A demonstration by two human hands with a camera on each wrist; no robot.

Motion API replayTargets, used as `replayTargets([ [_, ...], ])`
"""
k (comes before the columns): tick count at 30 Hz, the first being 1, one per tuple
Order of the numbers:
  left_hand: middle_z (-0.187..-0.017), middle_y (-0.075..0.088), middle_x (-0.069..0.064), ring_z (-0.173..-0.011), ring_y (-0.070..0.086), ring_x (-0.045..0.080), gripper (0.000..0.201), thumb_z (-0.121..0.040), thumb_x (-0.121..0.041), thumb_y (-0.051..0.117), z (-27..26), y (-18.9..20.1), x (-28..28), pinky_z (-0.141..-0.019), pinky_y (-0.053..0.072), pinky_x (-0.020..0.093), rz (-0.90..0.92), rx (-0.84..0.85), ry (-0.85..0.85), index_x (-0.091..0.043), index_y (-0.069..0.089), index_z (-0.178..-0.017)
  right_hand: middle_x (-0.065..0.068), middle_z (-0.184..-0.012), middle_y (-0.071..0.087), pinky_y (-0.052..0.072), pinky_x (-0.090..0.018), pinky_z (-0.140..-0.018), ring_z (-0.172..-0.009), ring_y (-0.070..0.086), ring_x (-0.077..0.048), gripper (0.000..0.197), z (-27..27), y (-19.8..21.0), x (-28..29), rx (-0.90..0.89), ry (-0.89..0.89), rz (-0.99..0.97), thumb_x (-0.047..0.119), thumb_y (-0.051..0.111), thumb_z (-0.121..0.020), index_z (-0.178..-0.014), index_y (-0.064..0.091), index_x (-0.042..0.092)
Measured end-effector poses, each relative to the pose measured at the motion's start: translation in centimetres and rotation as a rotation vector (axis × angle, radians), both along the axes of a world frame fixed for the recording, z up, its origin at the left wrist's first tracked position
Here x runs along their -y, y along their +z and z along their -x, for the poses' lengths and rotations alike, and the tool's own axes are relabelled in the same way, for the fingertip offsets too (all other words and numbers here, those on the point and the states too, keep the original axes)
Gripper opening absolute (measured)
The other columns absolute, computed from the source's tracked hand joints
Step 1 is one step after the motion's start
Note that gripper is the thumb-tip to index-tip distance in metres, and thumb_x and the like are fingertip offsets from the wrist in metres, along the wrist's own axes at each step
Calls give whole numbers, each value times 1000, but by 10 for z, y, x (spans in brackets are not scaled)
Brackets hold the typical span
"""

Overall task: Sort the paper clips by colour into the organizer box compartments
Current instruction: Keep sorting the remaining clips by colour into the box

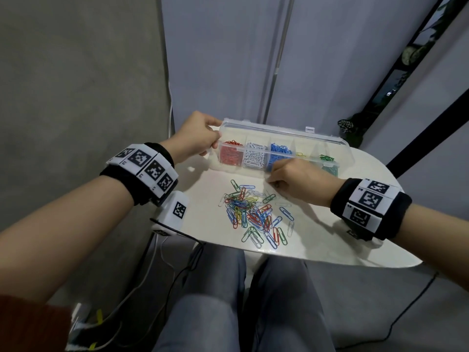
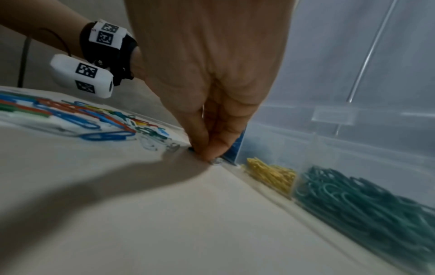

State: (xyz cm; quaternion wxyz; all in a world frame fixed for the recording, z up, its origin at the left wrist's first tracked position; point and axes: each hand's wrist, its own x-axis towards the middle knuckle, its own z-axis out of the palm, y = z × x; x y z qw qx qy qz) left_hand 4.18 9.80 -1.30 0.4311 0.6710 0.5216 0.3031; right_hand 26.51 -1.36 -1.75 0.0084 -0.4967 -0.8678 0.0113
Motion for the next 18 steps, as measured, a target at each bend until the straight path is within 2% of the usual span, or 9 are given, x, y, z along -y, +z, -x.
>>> replayTargets([
  [2,-57,53,5,-35,37,4,37,-95,-2,51,0,0,0,-45,35,23,0,5,-1,-5,57,-131,-6,-94,68,42,-24,-66,-82,62,-22,20,2,1,0,43,-66,34,7,55,-89,-88,74,7],
  [4,-57,53,5,-36,37,4,37,-95,-2,51,-1,0,0,-46,36,24,3,6,1,-5,56,-131,-6,-89,67,44,-28,-67,-77,59,-21,20,5,3,1,42,-135,88,6,51,-87,-85,71,6],
  [7,-58,53,5,-36,37,4,38,-95,-3,52,-1,-1,-1,-45,35,23,14,11,6,-4,55,-133,-4,-82,65,41,-27,-66,-74,55,-18,13,8,8,5,-2,-231,199,2,55,-82,-84,66,8],
  [10,-58,53,5,-38,38,5,38,-95,-4,52,-1,-1,0,-45,34,23,19,15,10,-4,54,-133,3,-75,59,37,-23,-62,-71,51,-14,13,8,12,9,-51,-290,273,0,60,-81,-81,63,13],
  [13,-58,53,5,-43,38,10,37,-96,-4,52,-1,0,1,-47,35,25,20,13,8,-5,55,-132,8,-68,58,41,-15,-58,-65,52,-9,13,3,15,15,-154,-373,316,1,64,-80,-77,67,13],
  [14,-58,53,5,-44,38,10,36,-96,-4,52,-2,0,1,-48,35,26,19,13,6,-5,55,-132,7,-67,60,44,-16,-60,-63,53,-8,11,1,17,16,-194,-401,319,1,66,-80,-77,69,11],
  [16,-59,53,6,-45,38,11,35,-96,-3,52,-2,0,1,-49,35,26,17,15,4,-6,56,-131,2,-67,64,50,-26,-66,-61,55,-10,8,-2,22,19,-283,-441,329,0,72,-77,-75,70,8],
  [18,-59,53,6,-48,38,13,35,-96,-3,52,-2,0,1,-50,35,27,19,23,5,-7,55,-131,0,-65,66,51,-28,-65,-58,56,-10,10,-1,27,24,-361,-467,373,0,77,-74,-74,71,9],
])
